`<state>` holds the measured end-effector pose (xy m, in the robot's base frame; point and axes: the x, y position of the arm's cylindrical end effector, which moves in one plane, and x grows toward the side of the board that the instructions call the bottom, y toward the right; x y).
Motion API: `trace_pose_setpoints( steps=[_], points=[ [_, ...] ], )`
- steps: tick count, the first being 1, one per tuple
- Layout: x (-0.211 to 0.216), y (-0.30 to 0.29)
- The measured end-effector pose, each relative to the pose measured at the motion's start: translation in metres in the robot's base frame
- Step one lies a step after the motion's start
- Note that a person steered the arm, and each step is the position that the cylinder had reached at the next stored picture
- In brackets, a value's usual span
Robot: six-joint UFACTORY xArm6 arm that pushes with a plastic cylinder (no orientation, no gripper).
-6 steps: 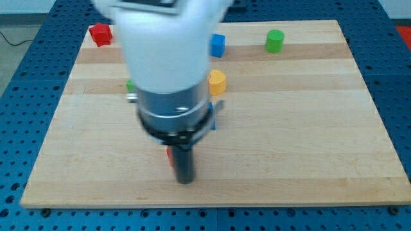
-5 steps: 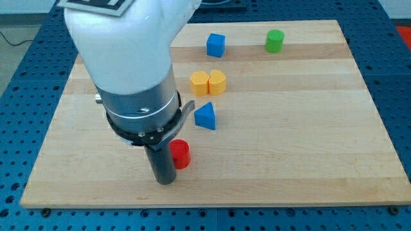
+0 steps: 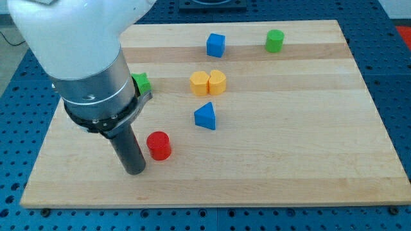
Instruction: Move the red circle towards the left center of the baord
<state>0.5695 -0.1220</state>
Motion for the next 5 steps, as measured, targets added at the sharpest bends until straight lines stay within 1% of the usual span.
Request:
trace_pose_setpoints(
  steps=[1,2,3,4,5],
  points=[
    [0.001,0.062],
    [-0.018,0.074],
    [-0.041,0.037],
    [-0.059,-0.029],
    [-0.055,-0.047]
  ],
)
